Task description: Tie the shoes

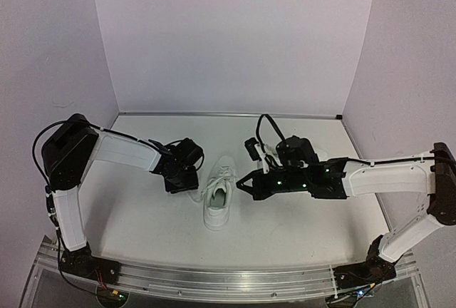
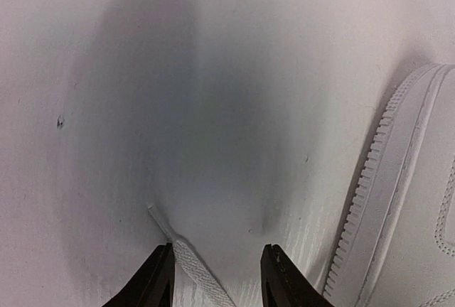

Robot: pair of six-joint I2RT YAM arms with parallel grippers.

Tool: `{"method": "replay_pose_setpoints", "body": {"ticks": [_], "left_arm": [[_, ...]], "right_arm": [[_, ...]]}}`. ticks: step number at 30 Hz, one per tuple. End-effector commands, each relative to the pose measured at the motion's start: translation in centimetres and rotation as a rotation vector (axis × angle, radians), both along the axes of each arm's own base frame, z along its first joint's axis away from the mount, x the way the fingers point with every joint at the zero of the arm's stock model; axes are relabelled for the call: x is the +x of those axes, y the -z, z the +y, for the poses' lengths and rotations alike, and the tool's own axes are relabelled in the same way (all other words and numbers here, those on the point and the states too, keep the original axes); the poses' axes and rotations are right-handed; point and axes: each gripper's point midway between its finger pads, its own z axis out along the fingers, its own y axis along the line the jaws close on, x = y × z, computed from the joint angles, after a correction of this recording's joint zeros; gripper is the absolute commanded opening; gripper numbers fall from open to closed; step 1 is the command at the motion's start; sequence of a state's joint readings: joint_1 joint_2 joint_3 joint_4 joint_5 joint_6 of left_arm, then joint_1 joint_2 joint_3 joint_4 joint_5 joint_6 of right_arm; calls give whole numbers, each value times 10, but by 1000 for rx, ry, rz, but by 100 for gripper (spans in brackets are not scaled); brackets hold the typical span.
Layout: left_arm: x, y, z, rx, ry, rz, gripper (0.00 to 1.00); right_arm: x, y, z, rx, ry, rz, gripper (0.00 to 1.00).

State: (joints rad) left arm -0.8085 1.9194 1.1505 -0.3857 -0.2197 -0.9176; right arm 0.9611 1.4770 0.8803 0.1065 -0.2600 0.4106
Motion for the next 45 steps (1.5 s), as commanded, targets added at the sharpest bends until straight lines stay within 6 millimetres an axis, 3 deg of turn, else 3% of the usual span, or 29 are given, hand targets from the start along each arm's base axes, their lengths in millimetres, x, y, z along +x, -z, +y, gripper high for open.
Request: {"method": "replay_pose_setpoints", "body": {"ticks": [1, 6, 15, 21, 24, 27, 30, 36, 39, 45], "left_arm": [[-11, 29, 16, 130, 50, 86, 36], [-15, 47, 19, 212, 104, 137, 29], [-29, 74, 29, 291, 139, 204, 25], [-36, 85, 30, 300, 176, 233, 2], [-28, 68, 25, 256, 172, 181, 0], [-7, 30, 23, 209, 140, 82, 0], [18, -11, 35, 164, 87, -3, 0], [59, -78, 77, 120, -17, -138, 0], [73, -98, 102, 100, -79, -179, 0], [87, -117, 143, 81, -157, -208, 0]], "right_arm": [[0, -15, -6, 21, 24, -30, 0], [0, -17, -9, 20, 33, -37, 0], [1, -18, -11, 10, 37, -46, 0], [0, -19, -15, 7, 45, -44, 0], [-3, -19, -23, -7, 59, -42, 0], [-6, -21, -34, -12, 81, -45, 0], [-10, -25, -47, -12, 108, -43, 0], [-17, -35, -80, 15, 209, -35, 0], [-21, -40, -103, 53, 292, -18, 0], [-32, -44, -160, 120, 500, 40, 0]]}}
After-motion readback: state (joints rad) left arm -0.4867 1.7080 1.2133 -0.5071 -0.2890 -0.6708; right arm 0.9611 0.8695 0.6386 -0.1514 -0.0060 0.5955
